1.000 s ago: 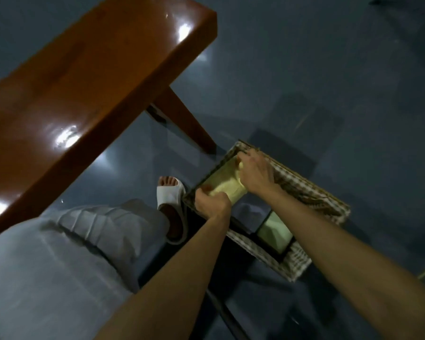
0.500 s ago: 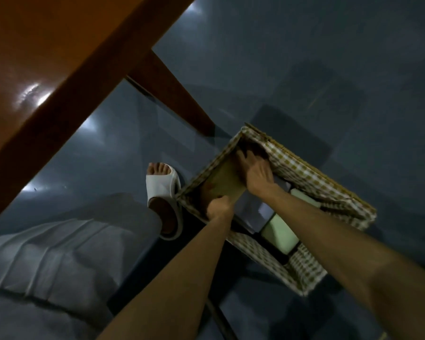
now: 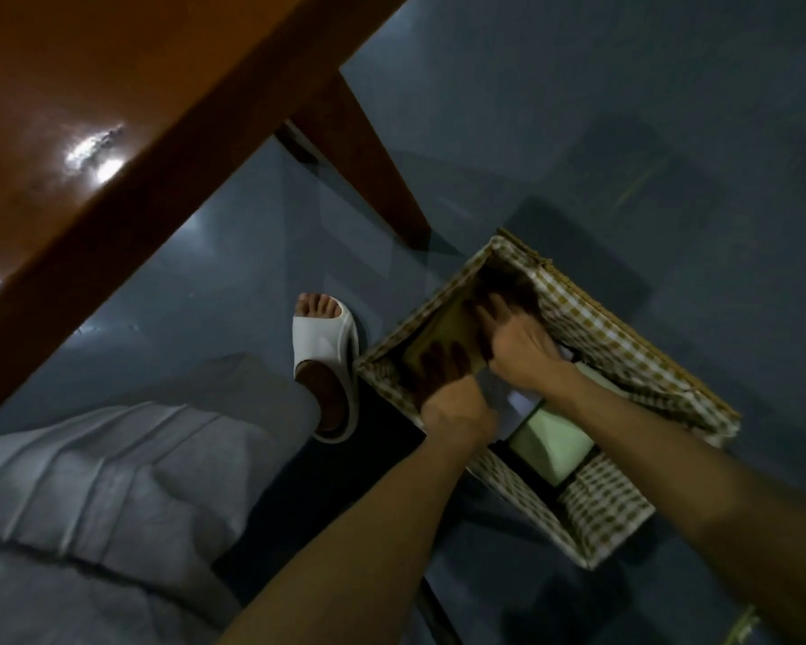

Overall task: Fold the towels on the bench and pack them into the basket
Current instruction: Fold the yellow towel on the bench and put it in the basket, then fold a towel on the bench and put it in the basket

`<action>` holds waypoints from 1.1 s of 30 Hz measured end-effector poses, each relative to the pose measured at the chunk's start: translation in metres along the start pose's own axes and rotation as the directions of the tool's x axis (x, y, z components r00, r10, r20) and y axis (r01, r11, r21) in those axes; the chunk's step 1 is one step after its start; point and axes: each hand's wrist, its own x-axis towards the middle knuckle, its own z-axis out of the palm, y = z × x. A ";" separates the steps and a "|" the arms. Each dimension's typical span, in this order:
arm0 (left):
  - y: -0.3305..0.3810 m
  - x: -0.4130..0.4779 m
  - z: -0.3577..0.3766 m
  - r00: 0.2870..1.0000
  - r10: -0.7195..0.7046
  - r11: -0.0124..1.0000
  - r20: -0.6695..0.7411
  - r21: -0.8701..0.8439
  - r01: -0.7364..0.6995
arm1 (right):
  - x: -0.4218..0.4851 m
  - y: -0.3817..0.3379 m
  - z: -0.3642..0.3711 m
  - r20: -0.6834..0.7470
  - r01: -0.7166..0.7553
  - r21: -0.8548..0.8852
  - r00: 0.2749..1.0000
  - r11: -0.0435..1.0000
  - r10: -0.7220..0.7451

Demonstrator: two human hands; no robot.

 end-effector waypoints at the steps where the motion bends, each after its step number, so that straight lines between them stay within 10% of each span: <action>1: -0.005 0.010 0.005 0.998 0.022 0.999 0.061 0.028 -0.023 | 0.000 0.001 0.001 0.018 0.005 -0.001 1.000 1.000 -0.005; 20: -0.040 -0.076 -0.092 0.952 0.070 0.932 -0.299 -0.321 -0.169 | -0.007 -0.034 -0.066 -0.082 0.010 -0.109 0.996 0.994 -0.019; 33: -0.103 -0.177 -0.227 0.596 0.197 0.958 -0.778 0.025 -0.285 | -0.006 -0.178 -0.194 -0.464 0.243 0.101 0.869 0.965 -0.171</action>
